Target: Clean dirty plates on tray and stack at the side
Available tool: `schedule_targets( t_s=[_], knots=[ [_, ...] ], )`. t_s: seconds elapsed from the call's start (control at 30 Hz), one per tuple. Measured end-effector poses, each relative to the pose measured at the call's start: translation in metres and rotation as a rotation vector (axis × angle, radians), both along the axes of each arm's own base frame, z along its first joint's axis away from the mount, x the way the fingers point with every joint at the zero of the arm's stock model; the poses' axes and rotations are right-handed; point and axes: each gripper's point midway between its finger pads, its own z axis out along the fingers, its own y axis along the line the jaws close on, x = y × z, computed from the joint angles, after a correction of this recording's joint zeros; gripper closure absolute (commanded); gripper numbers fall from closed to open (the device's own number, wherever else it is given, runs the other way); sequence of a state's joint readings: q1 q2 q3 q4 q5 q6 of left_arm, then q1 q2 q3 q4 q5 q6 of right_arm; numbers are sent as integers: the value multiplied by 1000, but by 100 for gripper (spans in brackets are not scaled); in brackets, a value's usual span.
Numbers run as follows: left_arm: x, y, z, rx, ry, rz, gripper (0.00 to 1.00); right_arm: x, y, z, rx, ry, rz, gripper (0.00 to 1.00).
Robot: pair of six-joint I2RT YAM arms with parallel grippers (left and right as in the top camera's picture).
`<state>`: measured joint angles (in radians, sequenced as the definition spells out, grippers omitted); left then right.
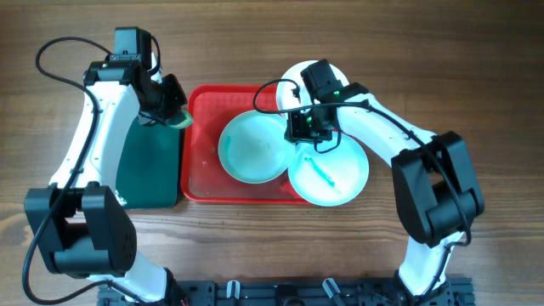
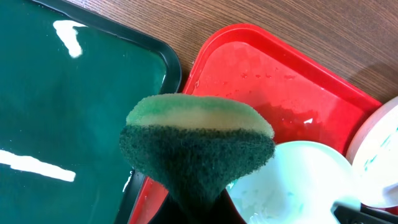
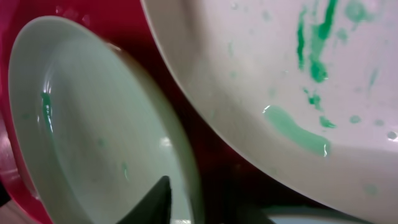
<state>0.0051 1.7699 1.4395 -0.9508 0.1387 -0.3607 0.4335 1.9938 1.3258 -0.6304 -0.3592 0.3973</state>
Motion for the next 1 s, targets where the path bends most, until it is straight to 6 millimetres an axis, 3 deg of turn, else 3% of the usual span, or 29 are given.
schedule_targets(
  t_s=[0.07, 0.4, 0.57, 0.67, 0.87, 1.0],
  knots=[
    [0, 0, 0, 0, 0, 0, 96, -2, 3, 0, 0, 0, 6, 96],
    [0, 0, 0, 0, 0, 0, 96, -8, 10, 0, -2, 4, 31, 96],
    [0, 0, 0, 0, 0, 0, 96, -6, 8, -1, -17, -5, 25, 76],
    [0, 0, 0, 0, 0, 0, 96, -2, 9, -3, -49, -33, 10, 76],
    [0, 0, 0, 0, 0, 0, 96, -8, 32, -4, -112, -106, 25, 75],
    [0, 0, 0, 0, 0, 0, 96, -8, 34, -6, -166, -134, -4, 73]
  ],
)
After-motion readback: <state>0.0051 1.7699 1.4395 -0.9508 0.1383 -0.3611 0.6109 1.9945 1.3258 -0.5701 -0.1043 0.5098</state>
